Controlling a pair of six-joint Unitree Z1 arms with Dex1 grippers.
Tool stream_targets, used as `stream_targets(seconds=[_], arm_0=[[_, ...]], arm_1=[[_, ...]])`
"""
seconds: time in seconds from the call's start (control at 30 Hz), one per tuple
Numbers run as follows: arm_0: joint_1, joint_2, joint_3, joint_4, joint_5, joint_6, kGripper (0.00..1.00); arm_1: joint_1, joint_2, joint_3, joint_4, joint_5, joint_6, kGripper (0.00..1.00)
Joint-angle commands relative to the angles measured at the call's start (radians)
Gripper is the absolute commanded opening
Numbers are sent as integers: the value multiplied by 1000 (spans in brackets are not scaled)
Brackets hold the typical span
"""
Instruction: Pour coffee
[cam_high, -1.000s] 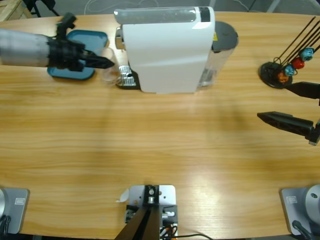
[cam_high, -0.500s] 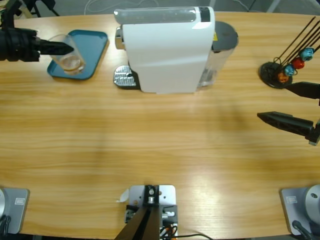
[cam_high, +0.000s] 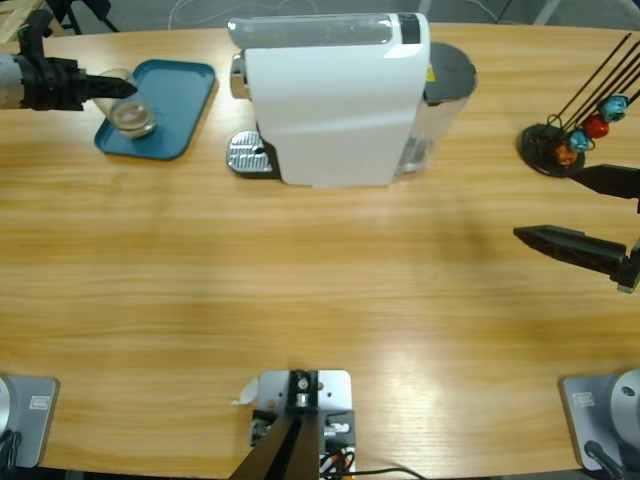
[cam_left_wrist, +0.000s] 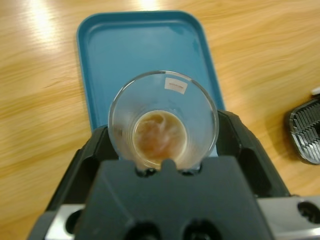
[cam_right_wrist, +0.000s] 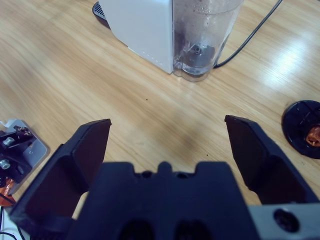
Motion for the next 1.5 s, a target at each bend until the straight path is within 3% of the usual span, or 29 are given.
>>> stream_targets(seconds=[0.03, 0.1, 0.13, 0.17, 0.43, 0.57, 0.73, 0.83, 0.93, 1.2, 1.37, 1.5], arm_0=[[8, 109, -34, -15, -14, 13, 553], [8, 108, -34, -14, -21, 11, 864], [8, 106, -34, -14, -26, 8, 967], [7, 102, -34, -13, -31, 6, 991], [1, 13, -7, 28, -31, 4, 1000], [-23, -125, -16, 116, -31, 1, 1000], [-127, -343, -81, 307, -12, 0, 1000], [-250, -458, -56, 337, 60, -23, 1000], [-389, -540, 7, 341, 97, -45, 1000], [-601, -652, 255, 321, 116, -125, 1000], [-628, -568, 288, 293, 139, -91, 992], [-628, -623, 304, 271, 206, -74, 991]], arm_1=[[13, -11, 33, -7, -2, 13, 1000], [13, -11, 33, -7, -3, 13, 1000], [14, -11, 33, -7, -3, 13, 1000], [13, -12, 33, -7, -3, 13, 1000], [13, -8, 33, -7, -6, 13, 1000], [13, -7, 33, -7, -6, 13, 1000], [13, 9, 33, -11, -3, 13, 1000], [13, 29, 32, -12, -3, 11, 1000], [14, 48, 29, -13, -5, 11, 1000], [14, 92, 20, -12, -3, 0, 1000], [14, 116, 18, -12, 10, -4, 1000], [14, 148, 14, -13, 29, -22, 1000]])
